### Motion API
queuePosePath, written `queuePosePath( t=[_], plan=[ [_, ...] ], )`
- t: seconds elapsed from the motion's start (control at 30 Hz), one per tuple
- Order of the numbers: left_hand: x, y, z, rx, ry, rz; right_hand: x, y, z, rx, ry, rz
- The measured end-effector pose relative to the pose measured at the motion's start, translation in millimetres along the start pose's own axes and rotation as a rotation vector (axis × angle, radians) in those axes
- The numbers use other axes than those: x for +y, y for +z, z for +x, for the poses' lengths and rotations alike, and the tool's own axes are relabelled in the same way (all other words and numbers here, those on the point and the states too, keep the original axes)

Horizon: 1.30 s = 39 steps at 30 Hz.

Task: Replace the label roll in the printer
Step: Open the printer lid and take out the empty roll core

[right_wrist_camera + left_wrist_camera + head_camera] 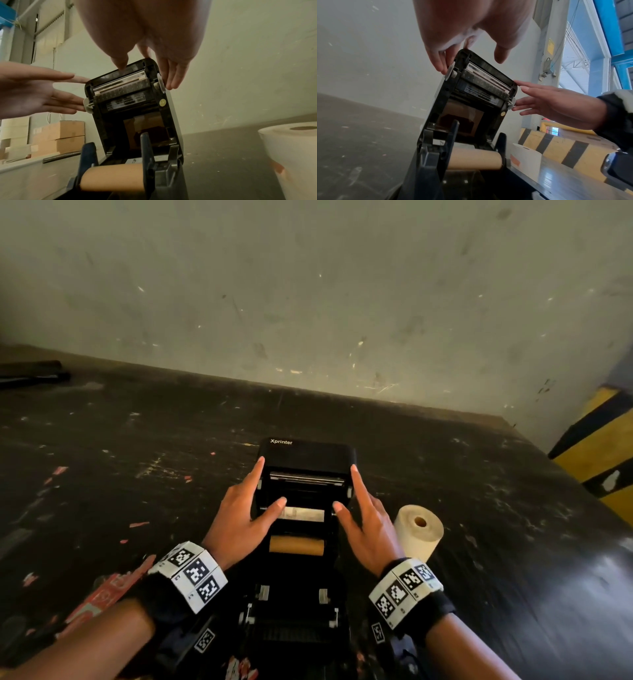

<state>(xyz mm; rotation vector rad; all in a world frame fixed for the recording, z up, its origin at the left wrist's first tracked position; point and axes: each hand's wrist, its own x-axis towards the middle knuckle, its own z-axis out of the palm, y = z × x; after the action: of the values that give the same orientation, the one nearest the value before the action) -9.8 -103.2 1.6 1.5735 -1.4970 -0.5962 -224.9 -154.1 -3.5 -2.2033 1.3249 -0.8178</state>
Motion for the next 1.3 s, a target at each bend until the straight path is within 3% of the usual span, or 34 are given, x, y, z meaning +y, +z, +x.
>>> queuePosePath(
  t=[0.43,0.63,0.77,0.87,1.07,1.3],
  plan=[
    [-16,6,37,-0.083,-0.067,0.068,41,5,41,-0.119,-0.034,0.149],
    [-49,23,5,-0.234,-0.136,0.097,61,12,19,-0.278,-0.038,0.172],
    [-58,28,-3,-0.342,-0.188,0.114,69,24,0,-0.485,0.006,0.115],
    [-61,27,-2,-0.38,-0.218,0.113,67,31,-9,-0.532,0.004,0.082],
    [-61,27,-5,-0.339,-0.211,0.007,51,37,-17,-0.451,0.036,0.148],
    [-21,15,8,-0.203,-0.011,-0.216,40,20,-25,-0.114,0.06,0.257]
  ],
)
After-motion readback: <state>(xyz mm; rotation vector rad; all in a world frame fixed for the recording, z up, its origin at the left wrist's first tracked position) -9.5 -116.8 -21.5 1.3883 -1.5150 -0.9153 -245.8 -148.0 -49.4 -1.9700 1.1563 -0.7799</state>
